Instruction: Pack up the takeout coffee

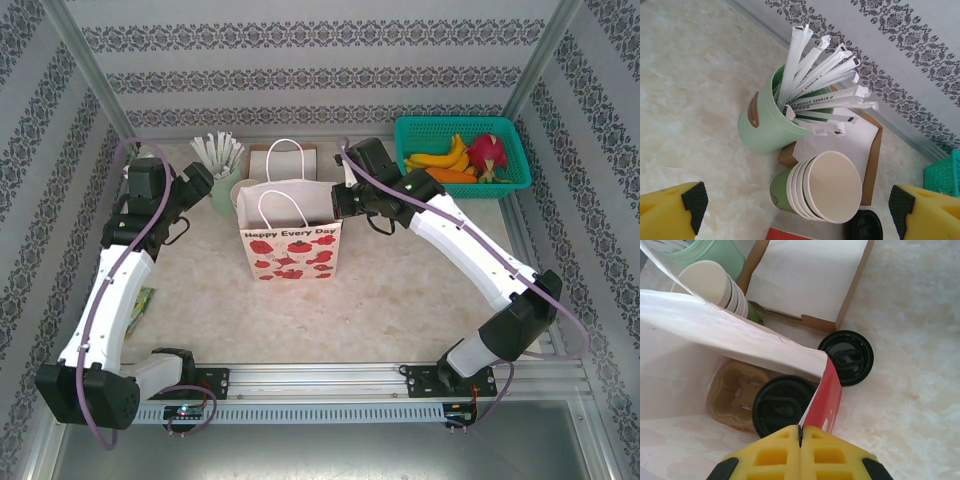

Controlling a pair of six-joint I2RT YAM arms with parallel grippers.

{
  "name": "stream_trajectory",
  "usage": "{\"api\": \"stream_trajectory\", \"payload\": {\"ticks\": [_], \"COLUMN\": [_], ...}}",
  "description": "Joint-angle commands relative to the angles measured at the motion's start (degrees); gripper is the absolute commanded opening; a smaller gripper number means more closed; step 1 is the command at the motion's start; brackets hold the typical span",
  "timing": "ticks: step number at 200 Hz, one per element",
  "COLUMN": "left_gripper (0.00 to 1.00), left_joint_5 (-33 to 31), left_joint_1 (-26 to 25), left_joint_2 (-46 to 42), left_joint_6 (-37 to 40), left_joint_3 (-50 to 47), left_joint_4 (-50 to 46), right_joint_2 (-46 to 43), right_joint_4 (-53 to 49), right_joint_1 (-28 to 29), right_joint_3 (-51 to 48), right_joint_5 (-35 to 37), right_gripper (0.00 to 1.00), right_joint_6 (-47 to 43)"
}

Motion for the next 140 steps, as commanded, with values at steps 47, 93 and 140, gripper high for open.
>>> {"api": "stream_trajectory", "payload": {"ticks": [47, 93, 140], "left_gripper": [0.93, 0.89, 0.82], "left_joint_5": [1.9, 1.9, 2.2], "left_joint_1": [0.8, 1.3, 2.3], "left_joint_2": [2.9, 7.5, 14.3], "left_joint_6": [-0.6, -0.5, -0.8], "left_joint_3": [0.7, 2.6, 6.3], "left_joint_4": [2.4, 3.8, 4.6], "right_joint_2": [-6.2, -5.0, -8.6], "right_joint_4": [-2.3, -0.4, 2.3], "right_joint_1": [-2.5, -4.3, -4.4], "right_joint_3": [-3.5, -3.9, -4.9], "right_joint_5": [-2.1, -2.9, -1.7], "right_gripper": [0.00, 0.09, 0.65], "right_joint_6": [-4.5, -5.1, -3.1]}}
